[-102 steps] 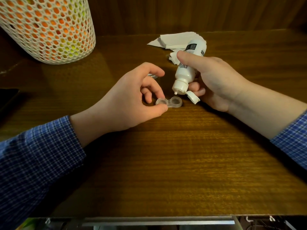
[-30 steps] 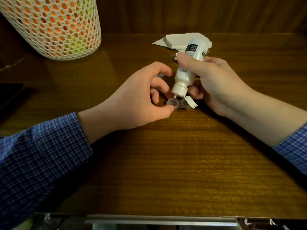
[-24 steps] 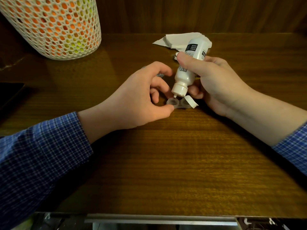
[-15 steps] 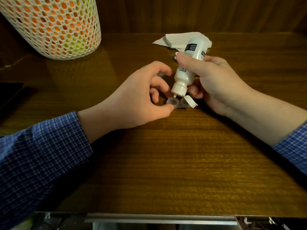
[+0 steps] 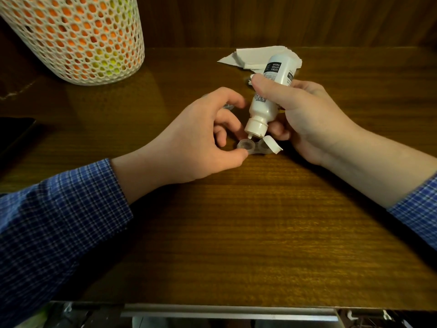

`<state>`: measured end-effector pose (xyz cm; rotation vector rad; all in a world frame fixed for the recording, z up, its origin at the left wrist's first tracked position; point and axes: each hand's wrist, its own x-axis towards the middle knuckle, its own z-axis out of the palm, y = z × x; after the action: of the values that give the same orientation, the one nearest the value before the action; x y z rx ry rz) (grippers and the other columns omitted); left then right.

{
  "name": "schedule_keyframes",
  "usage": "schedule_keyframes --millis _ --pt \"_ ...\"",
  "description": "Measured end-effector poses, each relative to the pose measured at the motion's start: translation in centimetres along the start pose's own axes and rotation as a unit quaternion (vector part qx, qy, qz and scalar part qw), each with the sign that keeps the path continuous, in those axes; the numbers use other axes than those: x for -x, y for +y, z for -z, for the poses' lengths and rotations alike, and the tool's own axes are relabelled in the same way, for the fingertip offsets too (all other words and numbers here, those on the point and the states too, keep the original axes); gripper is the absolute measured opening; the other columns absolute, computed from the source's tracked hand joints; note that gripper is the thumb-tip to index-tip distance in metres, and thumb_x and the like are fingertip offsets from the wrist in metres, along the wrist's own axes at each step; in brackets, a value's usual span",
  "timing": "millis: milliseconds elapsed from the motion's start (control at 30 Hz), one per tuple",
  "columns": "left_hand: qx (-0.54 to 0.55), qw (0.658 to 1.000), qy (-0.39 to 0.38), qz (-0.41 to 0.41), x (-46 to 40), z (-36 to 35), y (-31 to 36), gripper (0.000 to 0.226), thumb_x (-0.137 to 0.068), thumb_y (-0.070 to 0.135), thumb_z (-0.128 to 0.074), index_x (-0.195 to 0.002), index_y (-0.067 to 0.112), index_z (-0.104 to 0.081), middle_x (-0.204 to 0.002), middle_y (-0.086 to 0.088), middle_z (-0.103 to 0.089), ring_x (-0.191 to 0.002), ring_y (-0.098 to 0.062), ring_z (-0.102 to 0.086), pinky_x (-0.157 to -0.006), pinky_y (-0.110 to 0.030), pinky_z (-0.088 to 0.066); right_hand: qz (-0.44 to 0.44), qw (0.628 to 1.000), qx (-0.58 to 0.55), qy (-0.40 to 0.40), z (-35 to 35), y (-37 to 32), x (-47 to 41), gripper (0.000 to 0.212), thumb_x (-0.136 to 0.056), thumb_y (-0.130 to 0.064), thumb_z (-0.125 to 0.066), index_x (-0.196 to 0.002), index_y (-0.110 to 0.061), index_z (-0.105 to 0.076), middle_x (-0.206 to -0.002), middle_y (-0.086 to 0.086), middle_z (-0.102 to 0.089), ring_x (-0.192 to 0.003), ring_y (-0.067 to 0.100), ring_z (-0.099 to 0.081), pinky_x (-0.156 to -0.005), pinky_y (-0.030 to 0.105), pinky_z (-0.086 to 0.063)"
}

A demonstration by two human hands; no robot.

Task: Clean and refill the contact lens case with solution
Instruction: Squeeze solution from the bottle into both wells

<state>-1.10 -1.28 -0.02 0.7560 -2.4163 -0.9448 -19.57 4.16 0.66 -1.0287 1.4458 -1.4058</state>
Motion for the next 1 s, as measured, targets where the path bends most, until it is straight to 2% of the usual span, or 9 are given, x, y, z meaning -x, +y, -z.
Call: schedule_keyframes --millis 133,233,367,467,533,667,733,867,1000 --pt "0.011 1.000 -0.002 0.001 0.0 0.0 0.0 0.071 -0.079 0.017 -0.087 -0.140 0.024 -0.049 -0.097 0.008 -0.075 -0.076 -0.018 -0.067 -0.063 -0.014 -0.052 -0.033 0.998 -0.045 0.006 0.5 -0.3 -0.3 0.035 -0.090 -0.046 -0.073 -0.094 -0.012 -0.065 -0.063 0.001 -0.059 -0.043 0.009 -0.045 -0.042 0.019 -0.037" --pt "0.026 1.000 -0.011 0.001 0.0 0.1 -0.1 0.073 -0.079 0.017 -0.086 -0.142 0.024 -0.048 -0.100 0.012 -0.076 -0.076 -0.017 -0.067 -0.065 -0.016 -0.054 -0.063 0.990 -0.129 0.000 1.3 -0.7 -0.6 0.033 -0.091 -0.048 -0.071 -0.096 -0.016 -0.063 -0.069 0.001 -0.058 -0.064 0.014 -0.042 -0.067 0.027 -0.035" --pt "0.035 0.999 -0.027 -0.008 0.0 0.3 -0.3 0.078 -0.078 0.016 -0.087 -0.144 0.022 -0.046 -0.101 0.010 -0.077 -0.078 -0.016 -0.066 -0.067 -0.015 -0.052 -0.097 0.960 -0.262 0.007 2.4 -1.2 -0.3 0.046 -0.093 -0.043 -0.071 -0.129 -0.016 -0.062 -0.082 0.000 -0.057 -0.059 0.008 -0.039 -0.041 0.017 -0.030" --pt "0.033 0.998 -0.045 -0.014 -0.1 0.7 -0.4 0.080 -0.078 0.011 -0.086 -0.146 0.022 -0.045 -0.105 0.008 -0.075 -0.081 -0.017 -0.067 -0.068 -0.016 -0.052 -0.121 0.930 -0.346 0.022 2.9 -1.6 0.3 0.046 -0.092 -0.038 -0.072 -0.129 -0.014 -0.063 -0.084 0.005 -0.067 -0.057 0.009 -0.049 -0.045 0.016 -0.037" --pt "0.055 0.998 -0.042 -0.003 -0.2 1.2 -0.5 0.074 -0.082 0.005 -0.081 -0.145 0.022 -0.047 -0.109 0.006 -0.072 -0.083 -0.021 -0.069 -0.069 -0.026 -0.058 -0.126 0.916 -0.379 0.038 3.2 -2.0 0.5 0.040 -0.091 -0.033 -0.073 -0.121 -0.009 -0.063 -0.078 0.009 -0.071 -0.060 0.010 -0.054 -0.049 0.016 -0.042" --pt "0.124 0.989 0.075 -0.005 -0.5 2.6 -0.2 0.055 -0.084 0.013 -0.071 -0.136 0.018 -0.054 -0.110 0.000 -0.069 -0.087 -0.023 -0.069 -0.077 -0.042 -0.060 -0.122 0.891 -0.436 0.029 3.4 -2.3 0.6 0.042 -0.088 -0.026 -0.077 -0.122 -0.007 -0.061 -0.111 0.020 -0.072 -0.066 0.018 -0.067 -0.051 0.023 -0.055" --pt "0.112 0.986 0.118 -0.031 -0.7 2.6 0.4 0.055 -0.086 0.017 -0.075 -0.136 0.014 -0.053 -0.114 -0.003 -0.066 -0.086 -0.024 -0.066 -0.075 -0.046 -0.060 -0.112 0.881 -0.459 0.004 3.4 -2.4 0.6 0.044 -0.088 -0.021 -0.077 -0.127 -0.006 -0.063 -0.115 0.021 -0.070 -0.073 0.024 -0.073 -0.057 0.027 -0.060" --pt "0.109 0.978 0.171 -0.046 -1.0 0.9 2.4 0.052 -0.089 0.027 -0.078 -0.133 0.013 -0.054 -0.109 -0.004 -0.066 -0.081 -0.023 -0.066 -0.068 -0.033 -0.058 -0.095 0.888 -0.447 -0.048 3.0 -2.5 1.0 0.041 -0.088 -0.016 -0.076 -0.127 -0.007 -0.064 -0.112 0.021 -0.074 -0.094 0.028 -0.076 -0.070 0.031 -0.064" --pt "0.188 0.941 0.282 0.000 -2.5 0.0 4.1 0.031 -0.098 0.029 -0.068 -0.120 0.009 -0.063 -0.090 0.004 -0.072 -0.073 -0.001 -0.068 -0.064 -0.016 -0.053 -0.085 0.938 -0.329 -0.067 2.3 -2.2 1.4 0.024 -0.085 -0.024 -0.075 -0.105 -0.012 -0.071 -0.096 0.010 -0.075 -0.072 0.015 -0.069 -0.070 0.023 -0.054"
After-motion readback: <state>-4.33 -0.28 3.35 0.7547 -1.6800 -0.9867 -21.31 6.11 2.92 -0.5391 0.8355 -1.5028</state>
